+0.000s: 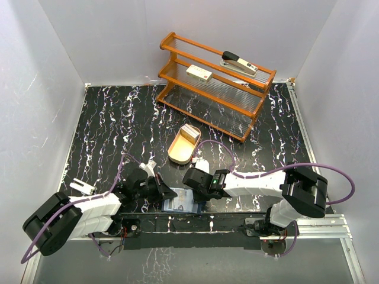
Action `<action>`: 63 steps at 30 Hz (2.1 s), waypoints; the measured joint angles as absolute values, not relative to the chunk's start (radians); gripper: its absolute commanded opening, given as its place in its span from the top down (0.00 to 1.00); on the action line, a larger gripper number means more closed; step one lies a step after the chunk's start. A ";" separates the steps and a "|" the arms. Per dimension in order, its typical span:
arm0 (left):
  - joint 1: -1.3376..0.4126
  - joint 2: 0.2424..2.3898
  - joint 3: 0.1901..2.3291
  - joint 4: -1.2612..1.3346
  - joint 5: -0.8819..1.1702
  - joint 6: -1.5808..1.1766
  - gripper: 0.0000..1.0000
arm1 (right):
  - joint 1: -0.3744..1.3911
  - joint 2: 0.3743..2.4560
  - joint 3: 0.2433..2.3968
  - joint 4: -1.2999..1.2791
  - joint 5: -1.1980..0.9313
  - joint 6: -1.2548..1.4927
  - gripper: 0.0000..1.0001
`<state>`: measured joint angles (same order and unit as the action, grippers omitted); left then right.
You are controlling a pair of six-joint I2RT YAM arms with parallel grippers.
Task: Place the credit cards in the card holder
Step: Insert the credit card into the card holder.
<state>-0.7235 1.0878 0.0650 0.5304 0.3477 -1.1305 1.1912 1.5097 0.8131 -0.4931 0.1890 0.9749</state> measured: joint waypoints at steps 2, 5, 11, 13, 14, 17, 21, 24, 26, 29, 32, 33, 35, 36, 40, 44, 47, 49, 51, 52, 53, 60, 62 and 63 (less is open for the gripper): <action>-0.723 1.098 0.065 0.537 0.348 -1.131 1.00 | 1.191 1.510 0.813 -0.493 0.189 0.974 0.87; -0.723 1.135 0.065 0.571 0.355 -1.138 1.00 | 1.191 1.510 0.813 -0.493 0.189 0.974 0.87; -0.739 1.225 0.086 0.640 0.373 -1.148 1.00 | 1.191 1.509 0.813 -0.493 0.189 0.974 0.86; -0.748 1.236 0.091 0.647 0.371 -1.150 1.00 | 1.191 1.509 0.813 -0.494 0.190 0.974 0.85; -0.750 1.236 0.091 0.647 0.369 -1.151 1.00 | 1.191 1.508 0.813 -0.495 0.192 0.974 0.85; -0.756 1.228 0.092 0.637 0.361 -1.153 0.93 | 1.192 1.506 0.815 -0.501 0.197 0.974 0.80; -0.763 1.179 0.117 0.540 0.345 -1.137 0.67 | 1.192 1.478 0.823 -0.541 0.211 0.973 0.73; -0.764 1.115 0.162 0.427 0.324 -1.109 0.57 | 1.192 1.430 0.823 -0.561 0.217 0.973 0.71; -0.766 1.077 0.180 0.372 0.306 -1.097 0.53 | 1.192 1.394 0.822 -0.564 0.222 0.976 0.71; -0.766 1.040 0.189 0.308 0.290 -1.089 0.51 | 1.192 1.370 0.811 -0.550 0.222 0.981 0.73; -0.766 1.035 0.192 0.290 0.291 -1.090 0.50 | 1.192 1.365 0.777 -0.526 0.216 0.997 0.74; -0.767 1.036 0.195 0.287 0.292 -1.092 0.49 | 1.192 1.365 0.767 -0.522 0.215 1.000 0.74; -0.767 1.038 0.199 0.282 0.292 -1.093 0.48 | 1.192 1.366 0.754 -0.521 0.213 1.004 0.75; -0.768 1.039 0.200 0.282 0.292 -1.093 0.47 | 1.192 1.368 0.749 -0.518 0.214 1.005 0.75; -0.768 1.048 0.201 0.292 0.297 -1.092 0.47 | 1.192 1.381 0.727 -0.489 0.210 1.005 0.78; -0.769 1.061 0.200 0.310 0.303 -1.097 0.52 | 1.192 1.390 0.704 -0.461 0.204 1.006 0.81; -0.773 1.067 0.191 0.329 0.303 -1.111 0.52 | 1.191 1.391 0.683 -0.433 0.202 1.012 0.82; -0.777 1.075 0.189 0.341 0.303 -1.118 0.53 | 1.191 1.390 0.677 -0.418 0.200 1.017 0.83; -0.779 1.088 0.189 0.353 0.303 -1.123 0.54 | 1.191 1.390 0.672 -0.399 0.196 1.022 0.83; -0.781 1.094 0.190 0.357 0.303 -1.125 0.54 | 1.191 1.390 0.669 -0.391 0.194 1.024 0.83; -0.782 1.102 0.192 0.362 0.303 -1.127 0.54 | 1.191 1.390 0.666 -0.381 0.191 1.025 0.83; -0.796 1.141 0.200 0.397 0.303 -1.154 0.55 | 1.191 1.386 0.658 -0.361 0.185 1.031 0.83; -0.798 1.141 0.200 0.394 0.302 -1.163 0.55 | 1.191 1.383 0.658 -0.363 0.186 1.032 0.83; -0.799 1.139 0.201 0.392 0.300 -1.168 0.53 | 1.191 1.381 0.658 -0.364 0.185 1.032 0.83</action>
<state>-0.7990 1.1385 0.2008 0.3920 0.2996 -1.1679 1.1912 1.3811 0.6579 -0.3637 0.1852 1.0321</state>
